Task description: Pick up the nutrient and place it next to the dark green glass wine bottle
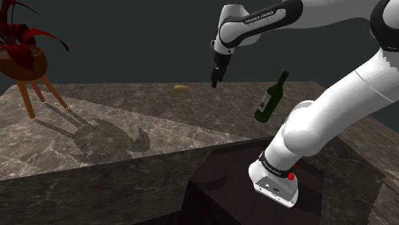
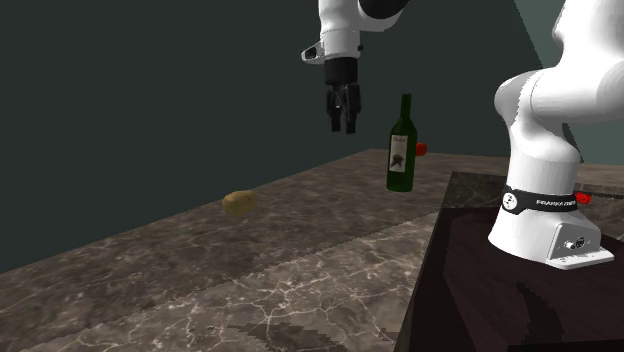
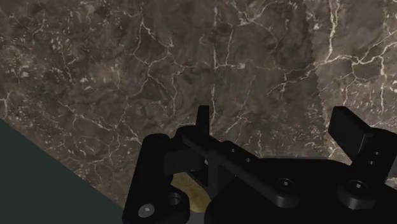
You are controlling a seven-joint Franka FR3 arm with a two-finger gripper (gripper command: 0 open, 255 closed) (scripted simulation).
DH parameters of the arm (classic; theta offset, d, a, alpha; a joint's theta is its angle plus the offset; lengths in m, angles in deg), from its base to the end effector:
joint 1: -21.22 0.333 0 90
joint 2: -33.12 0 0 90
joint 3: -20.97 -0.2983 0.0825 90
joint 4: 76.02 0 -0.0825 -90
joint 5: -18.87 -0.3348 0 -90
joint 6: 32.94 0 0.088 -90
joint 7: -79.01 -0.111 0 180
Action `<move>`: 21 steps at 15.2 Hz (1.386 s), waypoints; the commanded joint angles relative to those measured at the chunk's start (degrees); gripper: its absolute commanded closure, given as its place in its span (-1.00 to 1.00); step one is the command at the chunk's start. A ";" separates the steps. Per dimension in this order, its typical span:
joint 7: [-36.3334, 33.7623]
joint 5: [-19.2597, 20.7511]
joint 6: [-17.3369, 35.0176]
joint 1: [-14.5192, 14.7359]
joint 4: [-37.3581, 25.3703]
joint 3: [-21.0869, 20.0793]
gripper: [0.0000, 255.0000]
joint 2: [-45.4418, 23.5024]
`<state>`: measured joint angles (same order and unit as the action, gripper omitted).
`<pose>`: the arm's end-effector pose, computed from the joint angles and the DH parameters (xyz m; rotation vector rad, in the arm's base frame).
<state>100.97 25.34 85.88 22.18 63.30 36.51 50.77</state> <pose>0.3851 -0.1086 0.4168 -3.1218 -0.3145 0.0941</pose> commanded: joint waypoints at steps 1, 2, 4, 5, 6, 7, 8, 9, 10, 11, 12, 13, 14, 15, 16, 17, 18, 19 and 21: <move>4.65 -0.85 3.39 0.43 -1.94 1.65 -1.00 -4.49; 6.81 -1.55 4.87 0.68 -3.01 2.29 -1.00 -6.74; 11.28 -3.34 7.57 1.08 -5.42 3.30 -1.00 -11.32; 13.56 -4.42 8.79 1.22 -6.75 3.69 -1.00 -13.63; 15.87 -5.59 9.90 1.29 -8.16 3.96 -1.00 -15.96; 18.19 -6.83 10.90 1.28 -9.65 4.12 -1.00 -18.29; 20.50 -8.13 11.81 1.19 -11.22 4.16 -1.00 -20.62; 22.78 -9.46 12.60 0.99 -12.87 4.07 -1.00 -22.93; 25.02 -10.79 13.29 0.74 -14.60 3.89 -1.00 -25.24; 27.21 -12.09 13.88 0.43 -16.41 3.62 -1.00 -27.52; 29.31 -13.34 14.38 0.00 -18.29 3.21 -1.00 -29.78; 31.33 -14.51 14.79 -0.49 -20.25 2.72 -1.00 -32.01; 33.26 -15.60 15.11 -1.04 -22.28 2.15 -1.00 -34.21; 35.08 -16.59 15.35 -1.63 -24.38 1.52 -1.00 -36.40; 36.81 -17.49 15.51 -2.22 -26.55 0.87 -1.00 -38.56; 38.44 -18.28 15.60 -2.83 -28.80 0.19 -1.00 -40.71; 39.98 -18.99 15.62 -3.41 -31.12 -0.49 -1.00 -42.85; 41.42 -19.60 15.57 -4.01 -33.52 -1.19 -1.00 -44.98; 44.06 -20.53 15.27 -5.15 -38.57 -2.60 -1.00 -49.25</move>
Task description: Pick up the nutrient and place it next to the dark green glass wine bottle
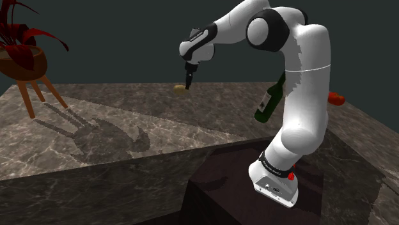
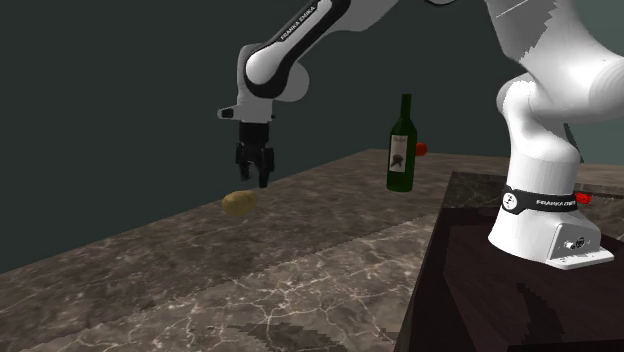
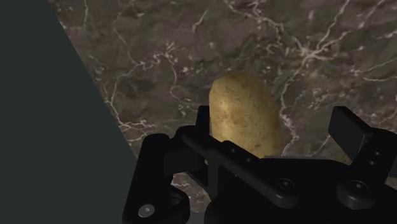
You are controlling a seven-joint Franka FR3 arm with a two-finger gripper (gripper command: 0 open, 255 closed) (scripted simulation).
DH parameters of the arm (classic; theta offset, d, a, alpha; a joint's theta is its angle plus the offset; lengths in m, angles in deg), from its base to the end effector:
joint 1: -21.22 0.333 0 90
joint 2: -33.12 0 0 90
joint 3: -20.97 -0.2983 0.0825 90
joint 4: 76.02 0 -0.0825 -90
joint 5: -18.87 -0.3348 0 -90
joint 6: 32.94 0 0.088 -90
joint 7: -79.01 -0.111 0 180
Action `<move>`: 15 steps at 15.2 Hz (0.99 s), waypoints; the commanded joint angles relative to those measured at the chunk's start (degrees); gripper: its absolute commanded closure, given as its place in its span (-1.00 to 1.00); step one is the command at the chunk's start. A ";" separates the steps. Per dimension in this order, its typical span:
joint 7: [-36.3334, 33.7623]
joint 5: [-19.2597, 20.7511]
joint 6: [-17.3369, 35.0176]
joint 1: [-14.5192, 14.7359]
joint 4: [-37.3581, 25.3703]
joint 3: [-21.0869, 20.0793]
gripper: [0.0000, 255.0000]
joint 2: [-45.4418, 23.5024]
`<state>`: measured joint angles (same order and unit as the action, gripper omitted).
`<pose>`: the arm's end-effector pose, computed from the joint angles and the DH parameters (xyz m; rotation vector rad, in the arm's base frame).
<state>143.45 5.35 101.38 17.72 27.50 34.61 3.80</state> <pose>0.5889 -0.1642 0.2845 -2.9390 -1.0662 -0.1129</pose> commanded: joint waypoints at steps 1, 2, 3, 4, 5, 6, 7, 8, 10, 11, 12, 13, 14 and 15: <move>2.13 -0.70 -0.35 -0.95 -4.00 -1.04 -1.00 -3.28; 2.22 -0.86 0.15 -1.02 -4.02 -1.17 -1.00 -3.80; 2.32 -1.01 0.65 -1.08 -4.05 -1.30 -1.00 -4.34; 2.41 -1.17 1.13 -1.15 -4.10 -1.42 -1.00 -4.88; 2.50 -1.33 1.62 -1.21 -4.15 -1.55 -1.00 -5.42; 2.60 -1.49 2.10 -1.28 -4.23 -1.67 -1.00 -5.98; 2.69 -1.65 2.57 -1.34 -4.31 -1.80 -1.00 -6.54; 2.78 -1.80 3.03 -1.41 -4.41 -1.93 -1.00 -7.11; 2.83 -1.89 3.30 -1.45 -4.47 -2.01 -1.00 -7.43; 2.83 -1.89 3.30 -1.45 -4.47 -2.01 -1.00 -7.43; 2.83 -1.89 3.30 -1.45 -4.47 -2.01 -1.00 -7.44; 2.83 -1.89 3.30 -1.45 -4.47 -2.01 -1.00 -7.44; 2.83 -1.89 3.30 -1.45 -4.47 -2.01 -1.00 -7.44; 2.83 -1.89 3.30 -1.45 -4.47 -2.01 -1.00 -7.44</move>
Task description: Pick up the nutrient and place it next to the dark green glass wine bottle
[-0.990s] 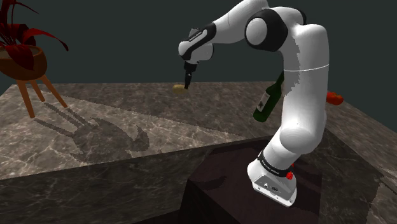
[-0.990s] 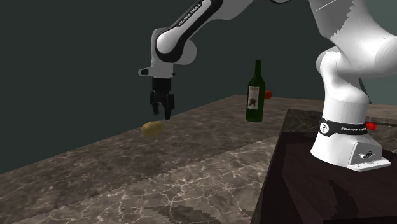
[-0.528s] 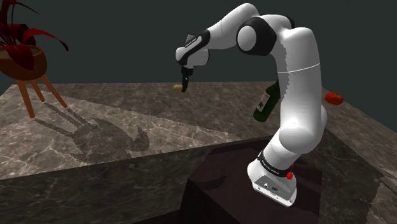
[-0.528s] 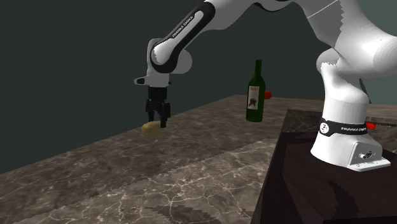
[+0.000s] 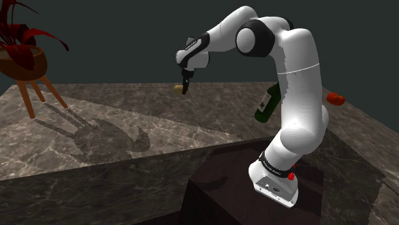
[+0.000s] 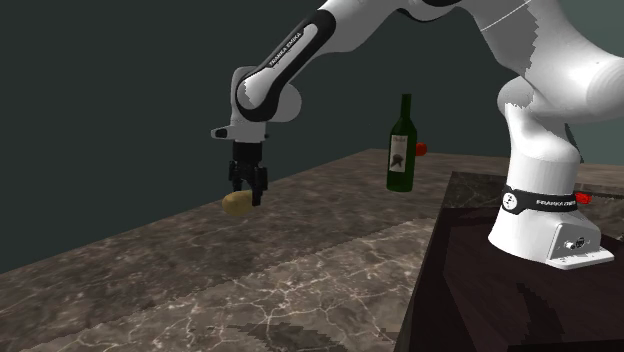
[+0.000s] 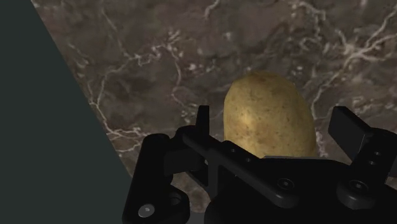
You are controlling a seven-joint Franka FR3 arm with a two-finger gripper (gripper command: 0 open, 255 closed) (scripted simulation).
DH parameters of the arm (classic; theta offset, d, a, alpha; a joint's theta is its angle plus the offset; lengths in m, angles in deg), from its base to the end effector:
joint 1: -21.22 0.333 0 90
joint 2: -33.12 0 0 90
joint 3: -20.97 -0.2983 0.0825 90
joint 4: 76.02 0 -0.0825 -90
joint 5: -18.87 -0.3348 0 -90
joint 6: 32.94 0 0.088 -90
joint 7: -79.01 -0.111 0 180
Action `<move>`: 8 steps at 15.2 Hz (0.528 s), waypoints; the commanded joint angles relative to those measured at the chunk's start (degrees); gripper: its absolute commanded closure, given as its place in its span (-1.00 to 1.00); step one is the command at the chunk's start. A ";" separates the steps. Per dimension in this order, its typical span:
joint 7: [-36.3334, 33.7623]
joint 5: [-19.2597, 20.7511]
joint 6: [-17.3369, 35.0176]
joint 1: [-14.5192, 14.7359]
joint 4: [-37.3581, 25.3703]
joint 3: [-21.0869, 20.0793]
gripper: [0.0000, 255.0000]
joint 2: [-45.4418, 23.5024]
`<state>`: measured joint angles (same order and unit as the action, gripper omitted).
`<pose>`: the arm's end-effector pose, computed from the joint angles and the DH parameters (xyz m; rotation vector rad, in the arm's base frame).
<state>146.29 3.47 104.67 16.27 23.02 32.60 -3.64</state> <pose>0.6081 -0.1643 0.2388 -2.9172 -1.1192 -0.1285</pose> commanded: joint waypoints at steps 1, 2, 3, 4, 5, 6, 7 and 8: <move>0.00 0.00 0.00 0.00 0.00 0.00 -1.00 0.00; 0.00 0.00 0.00 0.00 0.00 0.00 1.00 0.00; 0.00 0.00 0.00 0.00 0.00 0.00 1.00 0.00; 0.00 0.00 0.00 0.00 0.00 0.00 1.00 -0.01; 0.00 0.00 0.00 0.00 -0.01 0.00 1.00 -0.01; 0.01 0.00 0.00 -0.01 -0.01 0.00 1.00 -0.01; 0.01 0.00 0.00 -0.01 -0.01 0.00 1.00 -0.01; 0.00 0.00 0.01 0.00 0.00 0.00 1.00 0.00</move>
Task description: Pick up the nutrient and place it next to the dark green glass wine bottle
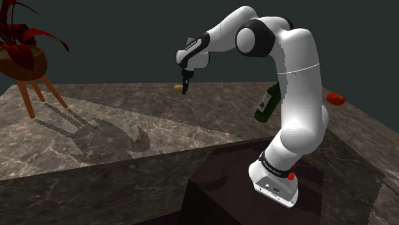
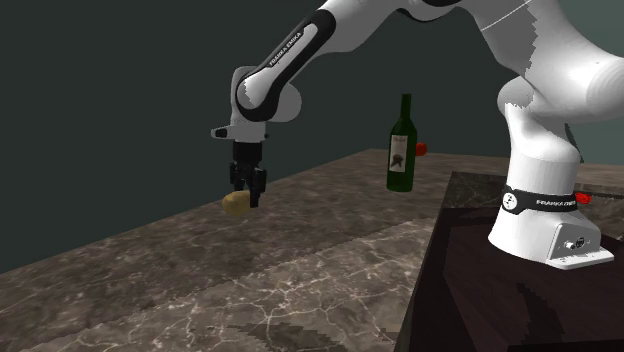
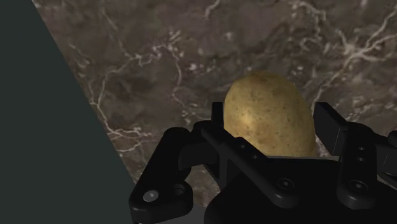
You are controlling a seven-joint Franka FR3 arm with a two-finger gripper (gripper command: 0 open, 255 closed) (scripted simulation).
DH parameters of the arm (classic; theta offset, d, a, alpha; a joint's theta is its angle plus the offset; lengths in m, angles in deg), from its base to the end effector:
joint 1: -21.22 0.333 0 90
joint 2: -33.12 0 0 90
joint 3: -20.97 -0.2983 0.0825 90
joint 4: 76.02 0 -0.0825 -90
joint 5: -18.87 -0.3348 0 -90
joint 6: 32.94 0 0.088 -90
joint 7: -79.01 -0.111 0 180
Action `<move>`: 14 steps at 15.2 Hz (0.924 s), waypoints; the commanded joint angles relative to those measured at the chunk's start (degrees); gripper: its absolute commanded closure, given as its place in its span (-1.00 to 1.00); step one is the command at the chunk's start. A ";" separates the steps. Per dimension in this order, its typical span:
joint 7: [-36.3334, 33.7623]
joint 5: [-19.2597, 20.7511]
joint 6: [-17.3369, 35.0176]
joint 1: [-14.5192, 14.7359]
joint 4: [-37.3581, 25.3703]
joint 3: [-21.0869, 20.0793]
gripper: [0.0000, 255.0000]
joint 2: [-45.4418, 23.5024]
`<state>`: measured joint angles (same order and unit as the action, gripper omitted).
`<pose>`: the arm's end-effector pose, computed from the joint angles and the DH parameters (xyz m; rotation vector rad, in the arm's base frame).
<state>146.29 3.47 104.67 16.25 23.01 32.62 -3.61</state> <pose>0.6081 -0.1647 0.2392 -2.9180 -1.1186 -0.1294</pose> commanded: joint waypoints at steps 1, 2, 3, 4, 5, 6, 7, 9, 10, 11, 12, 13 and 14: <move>-0.01 0.00 0.00 0.02 0.01 -0.02 1.00 -0.03; 0.00 -0.01 0.03 0.02 0.05 -0.02 1.00 -0.02; 0.00 -0.01 0.02 0.01 0.02 -0.02 1.00 -0.03; -0.12 0.15 -0.48 0.10 0.05 0.11 1.00 0.50; -0.25 0.31 -0.98 0.18 0.07 0.23 1.00 1.02; -0.38 0.47 -1.48 0.26 0.07 0.36 1.00 1.54; -0.51 0.63 -2.00 0.34 0.04 0.48 1.00 2.03; -0.76 0.95 -3.05 0.50 -0.03 0.71 1.00 3.02; -0.89 1.11 -3.57 0.57 -0.09 0.82 1.00 3.50; -1.02 1.27 -4.11 0.64 -0.16 0.94 1.00 3.98; -1.15 1.43 -4.65 0.71 -0.24 1.05 1.00 4.44; -1.28 1.60 -5.19 0.78 -0.33 1.15 1.00 4.90; -1.40 1.76 -5.74 0.84 -0.44 1.26 1.00 5.36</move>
<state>144.95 5.05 99.53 17.08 22.62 33.74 1.21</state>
